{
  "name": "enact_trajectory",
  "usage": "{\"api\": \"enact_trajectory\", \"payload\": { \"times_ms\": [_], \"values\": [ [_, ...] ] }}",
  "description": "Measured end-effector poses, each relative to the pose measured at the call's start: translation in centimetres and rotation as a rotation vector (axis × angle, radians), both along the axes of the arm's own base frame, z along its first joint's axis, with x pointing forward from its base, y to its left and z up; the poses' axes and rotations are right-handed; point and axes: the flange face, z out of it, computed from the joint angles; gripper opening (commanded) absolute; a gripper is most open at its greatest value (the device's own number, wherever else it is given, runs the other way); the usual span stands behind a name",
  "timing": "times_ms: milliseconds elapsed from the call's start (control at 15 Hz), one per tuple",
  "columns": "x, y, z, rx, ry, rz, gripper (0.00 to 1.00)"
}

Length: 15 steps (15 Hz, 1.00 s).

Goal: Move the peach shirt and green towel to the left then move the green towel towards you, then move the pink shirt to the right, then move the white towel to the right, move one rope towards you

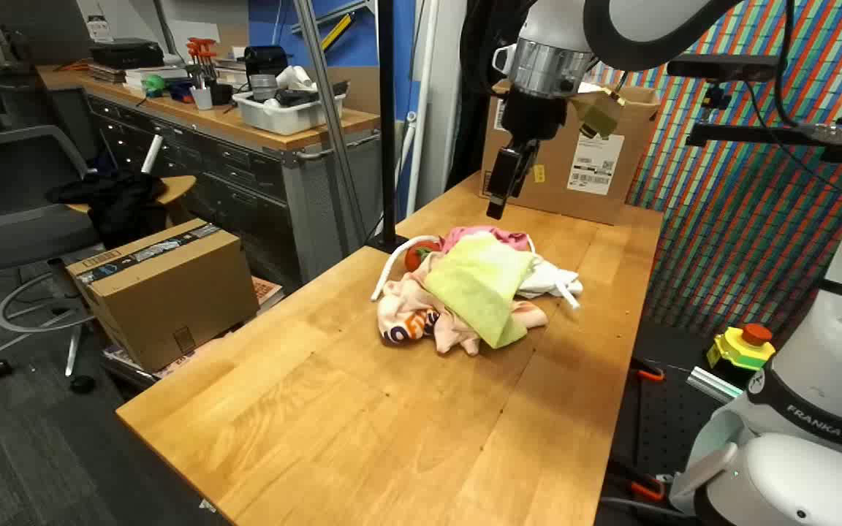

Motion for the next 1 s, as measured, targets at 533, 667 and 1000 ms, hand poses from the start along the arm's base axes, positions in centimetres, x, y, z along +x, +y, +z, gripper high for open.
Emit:
{"api": "enact_trajectory", "payload": {
  "times_ms": [533,667,1000],
  "values": [
    [0.5,0.8,0.0,-0.006,0.003,0.014,1.0],
    [1.2,1.3,0.2,-0.009,0.0,0.02,1.0],
    [5.1,2.4,0.3,-0.019,-0.019,-0.01,1.0]
  ]
}}
